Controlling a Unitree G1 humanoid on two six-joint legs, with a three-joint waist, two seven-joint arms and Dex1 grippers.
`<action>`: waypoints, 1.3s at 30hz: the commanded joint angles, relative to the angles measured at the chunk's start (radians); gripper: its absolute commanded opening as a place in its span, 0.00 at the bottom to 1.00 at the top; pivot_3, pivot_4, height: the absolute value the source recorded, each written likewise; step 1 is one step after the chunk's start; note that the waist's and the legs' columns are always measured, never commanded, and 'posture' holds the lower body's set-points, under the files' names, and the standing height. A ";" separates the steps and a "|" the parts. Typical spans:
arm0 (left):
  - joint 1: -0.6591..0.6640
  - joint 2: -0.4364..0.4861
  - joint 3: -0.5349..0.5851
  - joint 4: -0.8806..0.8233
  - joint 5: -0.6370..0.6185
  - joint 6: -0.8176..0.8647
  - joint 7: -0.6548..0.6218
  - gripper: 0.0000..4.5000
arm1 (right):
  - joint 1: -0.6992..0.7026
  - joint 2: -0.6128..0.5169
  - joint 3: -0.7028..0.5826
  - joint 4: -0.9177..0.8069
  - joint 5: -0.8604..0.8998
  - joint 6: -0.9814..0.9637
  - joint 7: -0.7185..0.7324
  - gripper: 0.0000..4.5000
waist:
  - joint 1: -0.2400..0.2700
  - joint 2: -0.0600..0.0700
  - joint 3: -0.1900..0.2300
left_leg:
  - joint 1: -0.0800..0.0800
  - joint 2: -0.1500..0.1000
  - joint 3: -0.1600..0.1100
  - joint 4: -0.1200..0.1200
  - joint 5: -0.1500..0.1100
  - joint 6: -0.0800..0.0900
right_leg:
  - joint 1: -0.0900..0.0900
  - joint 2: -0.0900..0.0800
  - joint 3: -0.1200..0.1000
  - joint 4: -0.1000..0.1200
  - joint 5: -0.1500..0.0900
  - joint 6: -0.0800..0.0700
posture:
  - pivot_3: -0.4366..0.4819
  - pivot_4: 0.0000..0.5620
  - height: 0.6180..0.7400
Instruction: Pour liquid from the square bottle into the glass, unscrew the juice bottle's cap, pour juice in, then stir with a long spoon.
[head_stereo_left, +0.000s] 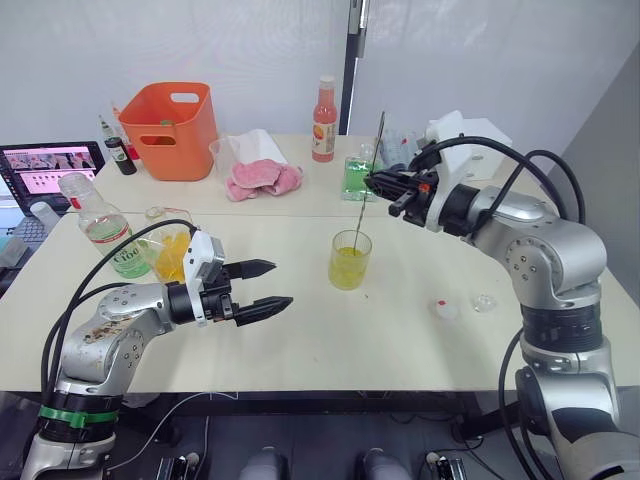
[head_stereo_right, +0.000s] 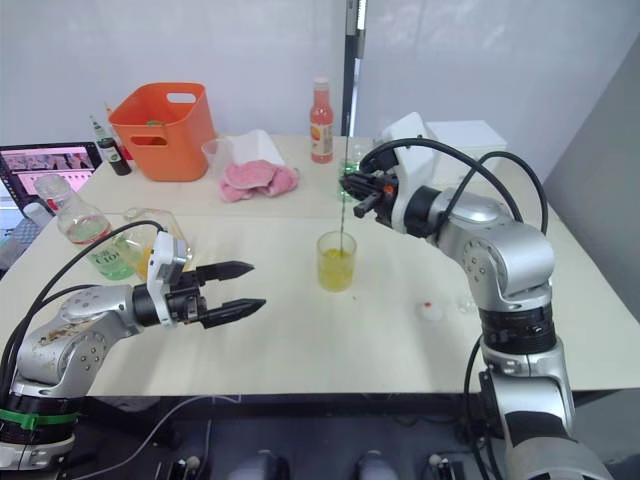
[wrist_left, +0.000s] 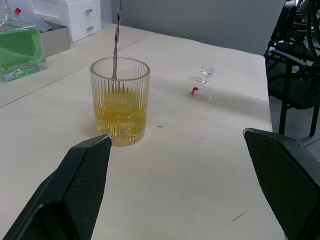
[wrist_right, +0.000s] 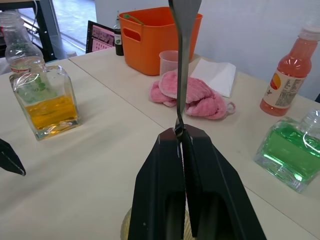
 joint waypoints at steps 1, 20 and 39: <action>0.003 0.019 0.024 -0.015 -0.004 -0.017 -0.011 0.99 | -0.023 -0.022 -0.007 -0.057 0.042 0.050 0.047 0.00 | -0.001 0.000 0.000 | 0.000 0.000 0.000 0.000 0.000 0.000 | 0.000 0.000 0.000 0.000 0.000 0.000 | 0.48 0.27 0.79; 0.002 0.032 0.028 -0.016 -0.010 -0.014 -0.004 0.99 | -0.091 0.117 -0.039 0.166 -0.018 -0.103 0.029 0.00 | 0.001 0.000 0.000 | 0.000 0.000 0.000 0.000 0.000 0.000 | 0.000 0.000 0.000 0.000 0.000 0.000 | 0.48 0.27 0.79; 0.006 0.034 0.030 -0.022 -0.014 -0.014 -0.004 0.99 | -0.050 0.005 0.012 -0.011 0.004 0.040 0.153 0.00 | -0.002 0.001 0.001 | 0.000 0.000 0.000 0.000 0.000 0.000 | 0.000 0.000 0.000 0.000 0.000 0.000 | 0.48 0.27 0.79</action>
